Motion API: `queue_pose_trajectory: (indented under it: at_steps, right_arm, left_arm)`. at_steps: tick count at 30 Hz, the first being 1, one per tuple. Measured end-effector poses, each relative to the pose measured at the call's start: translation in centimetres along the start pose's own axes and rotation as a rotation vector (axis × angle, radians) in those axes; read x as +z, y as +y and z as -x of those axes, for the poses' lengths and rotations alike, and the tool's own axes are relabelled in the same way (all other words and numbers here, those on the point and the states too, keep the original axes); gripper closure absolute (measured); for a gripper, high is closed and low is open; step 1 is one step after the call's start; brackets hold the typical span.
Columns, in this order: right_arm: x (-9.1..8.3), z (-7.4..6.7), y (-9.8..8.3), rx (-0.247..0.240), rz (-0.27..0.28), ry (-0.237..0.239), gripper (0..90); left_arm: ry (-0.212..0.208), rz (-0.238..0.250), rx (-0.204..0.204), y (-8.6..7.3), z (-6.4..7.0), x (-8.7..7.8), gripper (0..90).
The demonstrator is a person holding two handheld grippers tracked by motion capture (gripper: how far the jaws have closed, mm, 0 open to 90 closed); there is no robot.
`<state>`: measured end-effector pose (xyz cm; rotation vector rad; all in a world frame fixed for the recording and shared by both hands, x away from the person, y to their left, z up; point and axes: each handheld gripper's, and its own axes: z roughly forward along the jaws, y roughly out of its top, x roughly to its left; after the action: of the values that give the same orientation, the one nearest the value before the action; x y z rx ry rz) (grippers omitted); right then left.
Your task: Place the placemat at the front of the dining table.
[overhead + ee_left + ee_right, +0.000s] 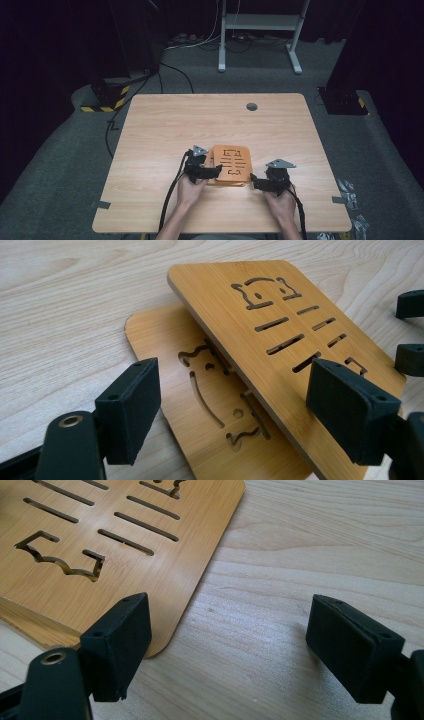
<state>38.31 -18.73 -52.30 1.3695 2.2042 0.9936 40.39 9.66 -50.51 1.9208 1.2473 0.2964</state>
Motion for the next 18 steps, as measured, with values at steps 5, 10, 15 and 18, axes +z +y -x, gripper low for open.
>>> queue_pose_trajectory:
  at_steps: [5, 10, 15, 18]
  right_arm:
    - [0.1, 0.0, 0.0, 0.001, 0.007, -0.005, 18.0]
    - [0.1, 0.0, 0.0, 0.001, 0.006, -0.005, 18.0]
    - [0.1, 0.0, 0.0, 0.001, 0.006, -0.005, 18.0]
    - [0.1, 0.0, 0.0, 0.002, 0.006, -0.006, 18.1]
  left_arm:
    - [-0.017, -0.011, 0.007, 0.2, 0.4, 0.5, 23.5]
    - [-0.034, -0.022, 0.017, 0.4, 1.0, 0.9, 24.1]
    - [-0.046, -0.028, 0.025, 0.6, 1.6, 1.3, 25.9]
    - [-0.036, -0.034, 0.035, 0.8, 1.9, 1.5, 26.4]
